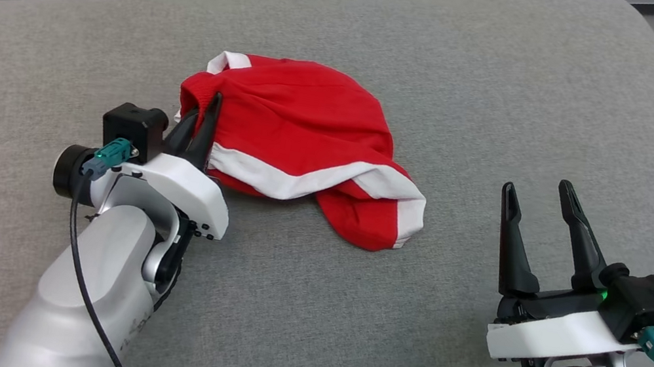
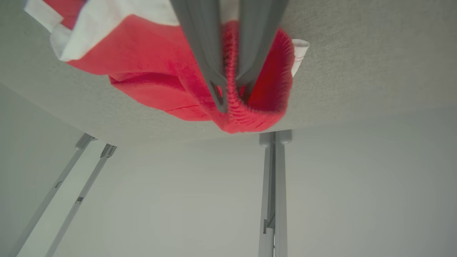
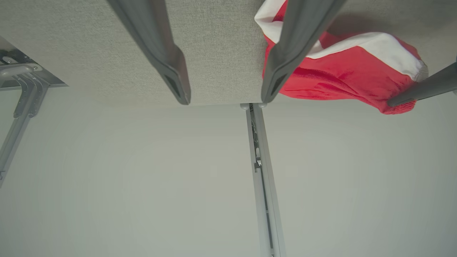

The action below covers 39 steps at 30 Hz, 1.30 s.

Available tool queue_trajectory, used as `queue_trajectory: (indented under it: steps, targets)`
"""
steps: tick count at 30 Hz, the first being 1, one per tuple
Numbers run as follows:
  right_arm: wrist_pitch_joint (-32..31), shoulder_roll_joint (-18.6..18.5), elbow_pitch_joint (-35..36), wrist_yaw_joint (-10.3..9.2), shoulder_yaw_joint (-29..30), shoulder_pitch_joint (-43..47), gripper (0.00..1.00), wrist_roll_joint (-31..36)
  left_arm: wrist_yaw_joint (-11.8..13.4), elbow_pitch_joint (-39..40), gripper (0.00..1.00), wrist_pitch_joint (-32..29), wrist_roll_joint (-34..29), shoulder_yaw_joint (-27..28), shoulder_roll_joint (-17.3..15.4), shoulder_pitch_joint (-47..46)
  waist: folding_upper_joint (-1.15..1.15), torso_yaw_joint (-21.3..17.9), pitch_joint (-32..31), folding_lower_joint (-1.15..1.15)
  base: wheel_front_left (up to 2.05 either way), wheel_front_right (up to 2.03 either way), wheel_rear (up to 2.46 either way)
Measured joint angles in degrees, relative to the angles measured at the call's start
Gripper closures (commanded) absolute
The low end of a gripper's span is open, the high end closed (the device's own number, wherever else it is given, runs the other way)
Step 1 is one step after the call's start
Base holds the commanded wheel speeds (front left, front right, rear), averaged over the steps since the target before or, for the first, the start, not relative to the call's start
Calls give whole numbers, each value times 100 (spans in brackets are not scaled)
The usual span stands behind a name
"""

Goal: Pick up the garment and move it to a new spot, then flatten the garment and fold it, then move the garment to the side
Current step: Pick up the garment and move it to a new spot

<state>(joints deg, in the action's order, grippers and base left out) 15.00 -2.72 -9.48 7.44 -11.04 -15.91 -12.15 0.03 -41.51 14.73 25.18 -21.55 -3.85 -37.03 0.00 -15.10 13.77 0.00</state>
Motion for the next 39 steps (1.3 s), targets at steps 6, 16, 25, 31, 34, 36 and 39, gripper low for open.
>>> queue_trajectory:
  steps: [6,16,25,31,34,36,39]
  targets:
    - [0,2,1,0,-65,-24,0,12,9,47,0,20,-159,266,-10,-34,0,179,-3,0,0,0,0]
    - [0,1,13,0,-213,33,0,8,-81,1038,0,26,-303,902,-29,789,0,447,-298,0,0,0,0]
    - [0,1,-10,0,-126,285,0,-74,-261,2650,0,26,-614,1444,65,2070,0,809,-609,0,0,0,0]
    - [0,5,-77,0,-102,522,0,-100,-401,3036,0,26,-777,1534,92,2743,0,1039,-893,0,0,0,0]
    - [0,3,-127,0,-70,723,0,-100,-452,3056,0,26,-829,1538,101,3043,0,1150,-1046,0,0,0,0]
    - [0,5,-178,0,-42,867,0,-96,-453,3044,0,26,-848,1561,98,3226,0,1217,-1146,0,0,0,0]
    - [0,4,-232,0,63,1051,0,-96,-447,3022,0,26,-794,1551,101,3411,0,1313,-1255,0,0,0,0]
